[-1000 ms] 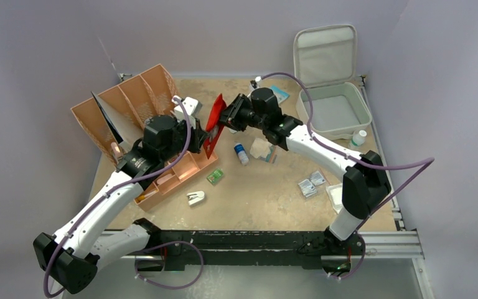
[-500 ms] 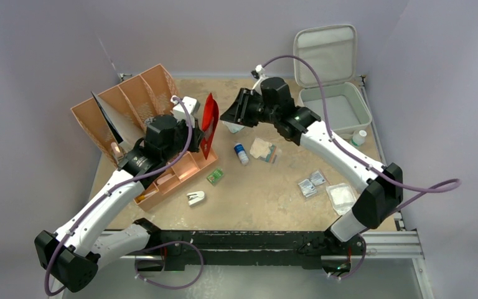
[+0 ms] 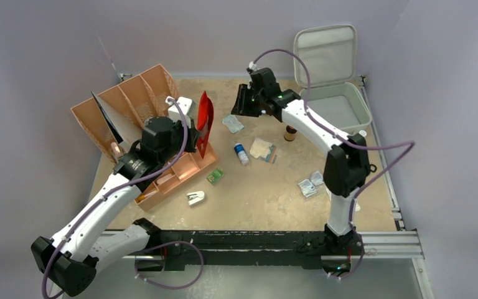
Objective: Organize the medicine kit
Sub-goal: Place the medical item at the medicine pouch, then pick up the medical item at the center of the board.
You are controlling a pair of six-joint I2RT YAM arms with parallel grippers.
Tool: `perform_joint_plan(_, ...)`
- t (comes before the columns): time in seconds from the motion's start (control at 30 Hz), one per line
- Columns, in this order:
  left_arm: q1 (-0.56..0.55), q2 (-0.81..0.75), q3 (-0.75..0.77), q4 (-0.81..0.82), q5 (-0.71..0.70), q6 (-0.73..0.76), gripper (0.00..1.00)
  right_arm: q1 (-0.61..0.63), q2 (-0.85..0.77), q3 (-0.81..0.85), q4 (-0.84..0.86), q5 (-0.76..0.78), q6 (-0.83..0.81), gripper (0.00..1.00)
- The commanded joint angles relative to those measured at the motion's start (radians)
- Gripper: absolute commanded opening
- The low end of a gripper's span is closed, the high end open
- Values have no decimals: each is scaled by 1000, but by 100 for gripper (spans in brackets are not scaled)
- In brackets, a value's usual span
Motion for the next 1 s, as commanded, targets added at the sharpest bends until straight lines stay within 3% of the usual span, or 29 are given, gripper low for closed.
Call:
perform_joint_plan(0.0,1,-40,27,34,-8,7,0,4,95,101,-107,122,-141,42)
perform_joint_plan(0.5,0,-50,30,36,11,17,0,4,440,347,-139,134,-287,46)
perform_joint_plan(0.97,-1,-41,31,38,19,20,0,4,544,411,-105,227,-407,49)
